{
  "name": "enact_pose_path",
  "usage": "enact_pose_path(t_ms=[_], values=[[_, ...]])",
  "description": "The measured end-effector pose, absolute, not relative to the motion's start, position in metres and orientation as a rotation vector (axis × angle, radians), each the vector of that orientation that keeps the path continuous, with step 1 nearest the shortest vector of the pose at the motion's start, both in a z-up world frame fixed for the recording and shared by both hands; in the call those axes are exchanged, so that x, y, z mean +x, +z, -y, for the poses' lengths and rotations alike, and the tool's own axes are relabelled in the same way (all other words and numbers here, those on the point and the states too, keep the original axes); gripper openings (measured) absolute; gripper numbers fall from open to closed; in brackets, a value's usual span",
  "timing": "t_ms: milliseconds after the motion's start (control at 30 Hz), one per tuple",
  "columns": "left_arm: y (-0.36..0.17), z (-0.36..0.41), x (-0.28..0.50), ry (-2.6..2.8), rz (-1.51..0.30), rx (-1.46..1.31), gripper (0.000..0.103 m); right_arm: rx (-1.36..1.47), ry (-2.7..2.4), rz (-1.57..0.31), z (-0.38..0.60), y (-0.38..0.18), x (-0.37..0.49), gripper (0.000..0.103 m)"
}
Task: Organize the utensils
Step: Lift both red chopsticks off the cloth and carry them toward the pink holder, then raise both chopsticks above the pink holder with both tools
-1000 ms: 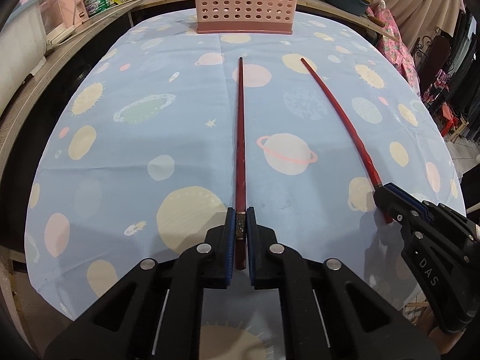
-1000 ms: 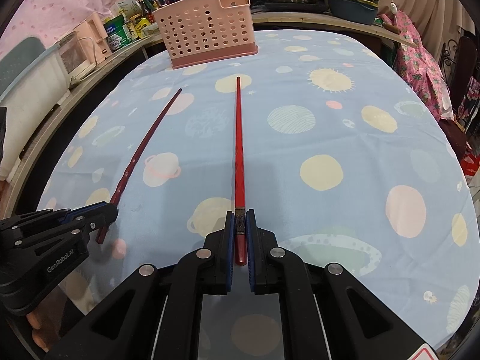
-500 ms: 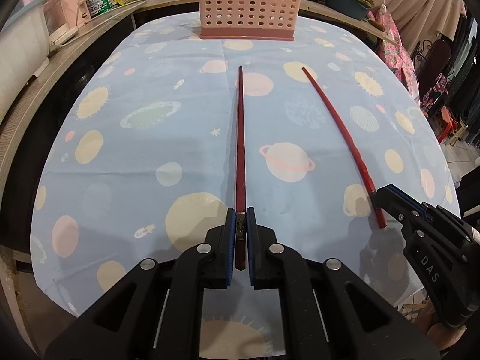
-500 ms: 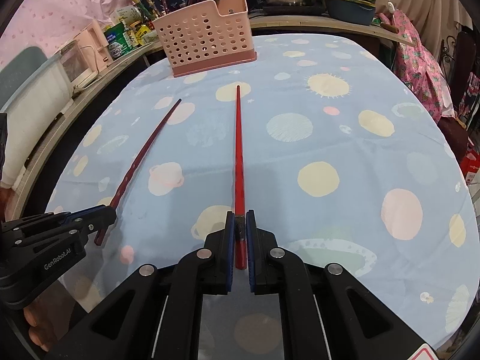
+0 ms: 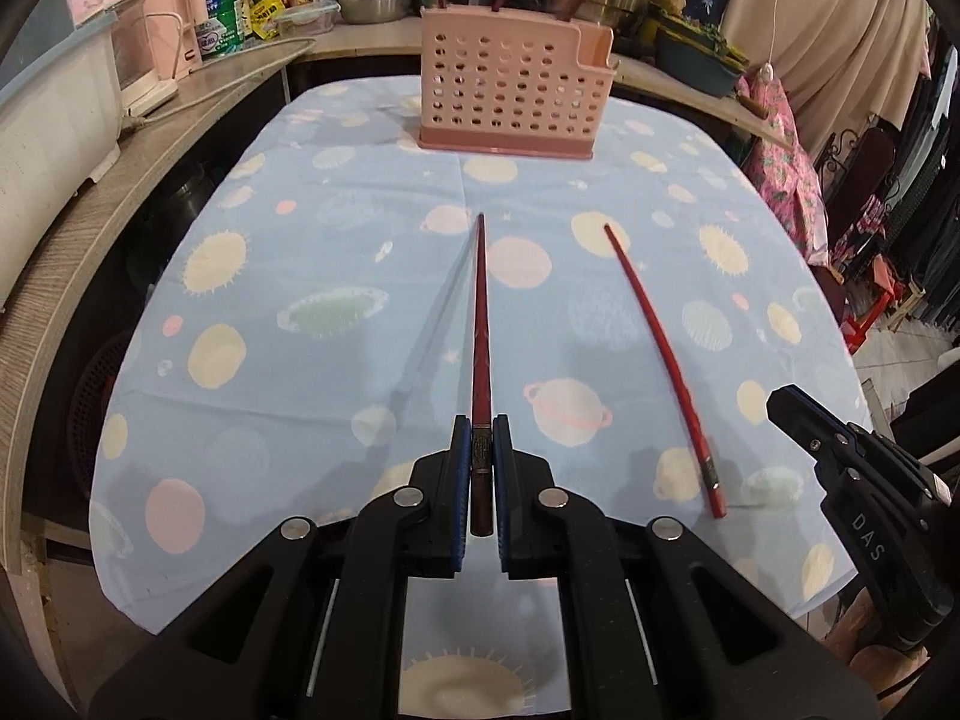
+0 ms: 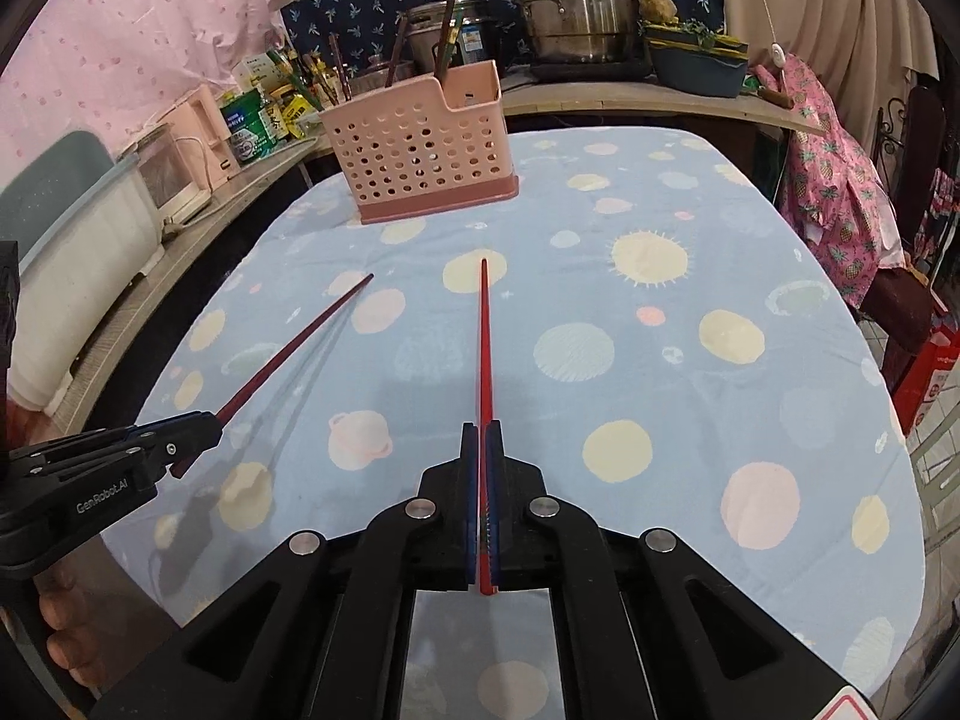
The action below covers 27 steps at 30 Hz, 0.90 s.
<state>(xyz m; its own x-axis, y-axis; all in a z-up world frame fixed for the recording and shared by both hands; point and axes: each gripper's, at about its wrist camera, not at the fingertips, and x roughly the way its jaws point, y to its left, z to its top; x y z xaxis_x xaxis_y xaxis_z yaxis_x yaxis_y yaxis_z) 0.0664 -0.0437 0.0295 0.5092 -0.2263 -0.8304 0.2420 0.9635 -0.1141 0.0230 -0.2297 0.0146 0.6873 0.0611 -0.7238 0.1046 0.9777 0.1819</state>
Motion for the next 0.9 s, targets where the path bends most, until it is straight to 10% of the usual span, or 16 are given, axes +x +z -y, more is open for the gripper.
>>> enact_pose_path(t_ms=[633, 800, 900], values=[[0.124, 0.030, 0.114, -0.253, -0.772, -0.048, 0.007, 0.233, 0.003, -0.669, 0.249, 0.081, 0.052, 0.001], [0.125, 0.029, 0.115, -0.248, -0.773, -0.049, 0.007, 0.230, 0.023, -0.778, 0.239, 0.041, 0.048, 0.031], [0.121, 0.027, 0.113, -0.245, -0.787, -0.052, 0.007, 0.228, 0.020, -0.852, 0.233, 0.012, 0.043, 0.031]])
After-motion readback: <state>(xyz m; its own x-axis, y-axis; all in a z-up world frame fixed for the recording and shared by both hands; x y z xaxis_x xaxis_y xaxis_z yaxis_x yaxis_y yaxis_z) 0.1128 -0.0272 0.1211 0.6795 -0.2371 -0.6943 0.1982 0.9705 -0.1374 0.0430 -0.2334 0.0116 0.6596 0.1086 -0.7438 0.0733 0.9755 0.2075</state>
